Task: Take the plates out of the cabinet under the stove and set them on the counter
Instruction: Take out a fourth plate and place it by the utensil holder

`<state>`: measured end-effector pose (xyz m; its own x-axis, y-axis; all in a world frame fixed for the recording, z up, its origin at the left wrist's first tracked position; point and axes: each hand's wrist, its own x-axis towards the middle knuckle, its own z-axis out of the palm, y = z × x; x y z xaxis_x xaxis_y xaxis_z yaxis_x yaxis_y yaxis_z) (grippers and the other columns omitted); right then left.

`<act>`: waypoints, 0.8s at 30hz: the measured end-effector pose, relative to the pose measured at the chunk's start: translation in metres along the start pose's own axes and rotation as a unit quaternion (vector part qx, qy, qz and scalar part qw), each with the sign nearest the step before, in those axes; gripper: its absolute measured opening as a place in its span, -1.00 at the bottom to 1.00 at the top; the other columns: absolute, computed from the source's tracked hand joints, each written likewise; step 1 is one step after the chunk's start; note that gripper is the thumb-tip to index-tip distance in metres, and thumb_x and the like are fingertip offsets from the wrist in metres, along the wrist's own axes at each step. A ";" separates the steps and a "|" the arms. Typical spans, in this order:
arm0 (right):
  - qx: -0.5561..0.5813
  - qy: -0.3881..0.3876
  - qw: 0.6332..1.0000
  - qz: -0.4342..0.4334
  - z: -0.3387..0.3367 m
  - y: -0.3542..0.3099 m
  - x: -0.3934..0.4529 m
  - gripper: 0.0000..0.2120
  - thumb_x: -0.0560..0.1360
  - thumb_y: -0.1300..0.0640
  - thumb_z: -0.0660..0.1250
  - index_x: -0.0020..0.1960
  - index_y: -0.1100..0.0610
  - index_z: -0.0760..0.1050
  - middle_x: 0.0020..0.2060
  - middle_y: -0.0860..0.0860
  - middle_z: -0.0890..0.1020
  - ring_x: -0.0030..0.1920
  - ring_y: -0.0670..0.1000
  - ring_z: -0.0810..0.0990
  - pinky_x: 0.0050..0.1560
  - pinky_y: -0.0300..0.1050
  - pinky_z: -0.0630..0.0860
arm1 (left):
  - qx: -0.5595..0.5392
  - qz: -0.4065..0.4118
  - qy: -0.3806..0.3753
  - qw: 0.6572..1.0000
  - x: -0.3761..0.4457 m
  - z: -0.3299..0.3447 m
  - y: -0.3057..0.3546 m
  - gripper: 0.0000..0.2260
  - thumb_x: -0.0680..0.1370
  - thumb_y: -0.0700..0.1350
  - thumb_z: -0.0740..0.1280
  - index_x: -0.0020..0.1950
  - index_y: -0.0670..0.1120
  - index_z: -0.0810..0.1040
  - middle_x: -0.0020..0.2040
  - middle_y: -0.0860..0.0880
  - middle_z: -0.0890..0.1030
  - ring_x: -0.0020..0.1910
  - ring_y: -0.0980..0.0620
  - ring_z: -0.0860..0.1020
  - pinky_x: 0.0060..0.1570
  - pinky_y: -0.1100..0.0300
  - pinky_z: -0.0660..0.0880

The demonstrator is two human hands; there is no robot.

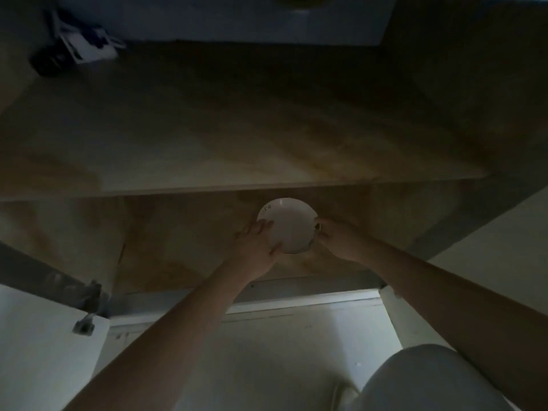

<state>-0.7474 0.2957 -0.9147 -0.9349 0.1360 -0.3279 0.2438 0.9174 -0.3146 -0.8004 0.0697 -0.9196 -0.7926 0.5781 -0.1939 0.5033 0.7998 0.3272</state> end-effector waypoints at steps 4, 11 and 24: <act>0.046 0.003 0.999 0.030 0.012 0.013 0.027 -0.53 0.64 -0.01 0.12 0.52 0.10 0.25 0.42 0.17 0.43 0.35 0.18 0.44 0.30 -0.01 0.40 | -0.024 -0.014 -0.006 1.000 0.012 0.019 -0.013 -0.41 0.63 0.20 0.09 0.58 -0.04 0.13 0.57 -0.06 0.23 0.52 -0.10 0.18 0.46 -0.09 0.20; 0.050 0.040 0.997 0.039 0.043 0.040 0.064 -0.50 0.63 0.00 0.13 0.53 0.11 0.22 0.46 0.16 0.37 0.38 0.18 0.41 0.34 0.05 0.39 | -0.165 -0.053 0.010 0.985 0.050 0.042 -0.034 -0.49 0.64 0.06 0.19 0.55 -0.08 0.23 0.49 -0.17 0.36 0.41 -0.17 0.39 0.36 0.01 0.37; 0.241 0.083 0.966 0.037 0.077 0.063 0.093 -0.60 0.60 0.15 0.20 0.43 0.08 0.37 0.37 0.14 0.49 0.32 0.17 0.47 0.23 0.04 0.44 | -0.457 -0.215 0.023 0.863 0.084 0.092 -0.053 -0.54 0.63 0.04 0.21 0.53 0.00 0.29 0.49 -0.09 0.38 0.40 -0.11 0.39 0.11 0.16 0.26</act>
<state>-0.7996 0.3371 -1.0332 -0.9287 0.2901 -0.2310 0.3668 0.6276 -0.6867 -0.8621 0.0911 -1.0387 -0.8624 0.2358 -0.4479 -0.3044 0.4653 0.8312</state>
